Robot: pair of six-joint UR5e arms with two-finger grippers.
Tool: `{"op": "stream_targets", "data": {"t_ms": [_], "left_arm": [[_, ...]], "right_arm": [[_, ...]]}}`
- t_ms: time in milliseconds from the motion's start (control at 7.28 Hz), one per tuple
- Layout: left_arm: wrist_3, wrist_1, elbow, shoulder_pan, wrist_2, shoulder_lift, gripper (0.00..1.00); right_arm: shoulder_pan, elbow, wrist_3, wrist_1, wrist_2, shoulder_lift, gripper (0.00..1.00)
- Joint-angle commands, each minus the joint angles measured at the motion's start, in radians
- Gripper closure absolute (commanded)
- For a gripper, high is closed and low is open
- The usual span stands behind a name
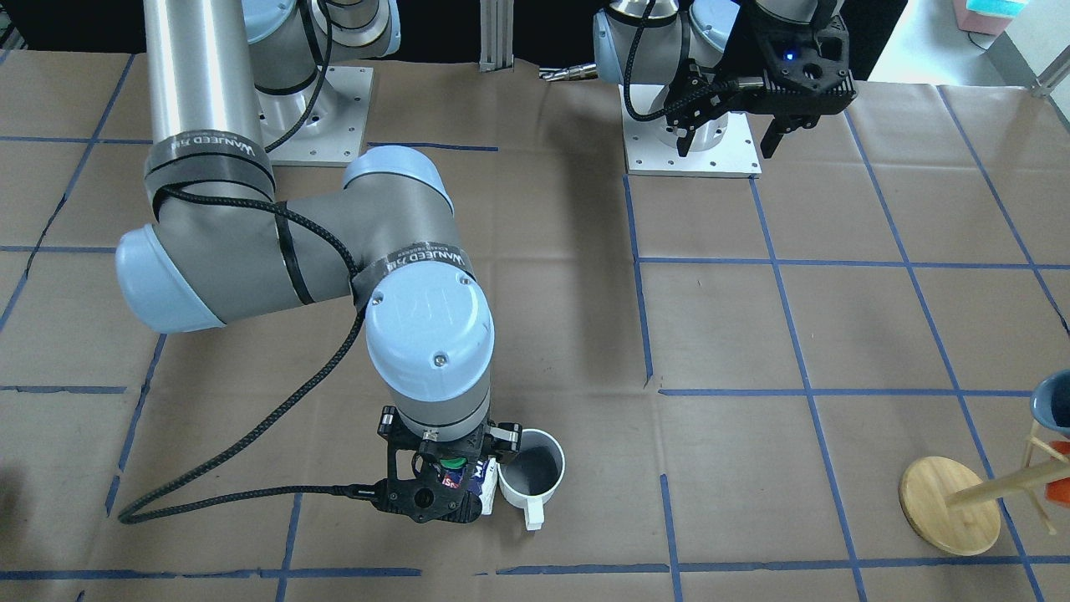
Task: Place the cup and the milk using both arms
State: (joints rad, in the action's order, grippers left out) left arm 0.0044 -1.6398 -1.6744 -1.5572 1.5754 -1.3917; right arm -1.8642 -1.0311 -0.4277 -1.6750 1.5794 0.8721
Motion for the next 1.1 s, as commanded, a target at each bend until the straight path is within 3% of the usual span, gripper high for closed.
{"op": "stream_targets", "data": {"t_ms": [0,137,550,687,962], "left_arm": [[0.000,0.000,-0.001,0.000,0.000,-0.001,0.00],[0.000,0.000,-0.001,0.000,0.000,-0.003,0.00],[0.000,0.000,-0.001,0.000,0.000,-0.004,0.00],[0.002,0.000,-0.001,0.000,0.000,-0.004,0.00],[0.000,0.000,-0.001,0.000,-0.002,-0.004,0.00]], "right_arm": [[0.005,-0.012,0.004,-0.002,-0.002,0.005,0.45],[0.013,0.002,0.003,0.000,0.001,0.008,0.00],[0.039,-0.018,0.032,0.027,0.008,0.118,0.00],[0.089,-0.030,0.163,0.143,0.010,0.172,0.00],[0.178,-0.169,0.303,0.212,0.010,0.357,0.00]]}}
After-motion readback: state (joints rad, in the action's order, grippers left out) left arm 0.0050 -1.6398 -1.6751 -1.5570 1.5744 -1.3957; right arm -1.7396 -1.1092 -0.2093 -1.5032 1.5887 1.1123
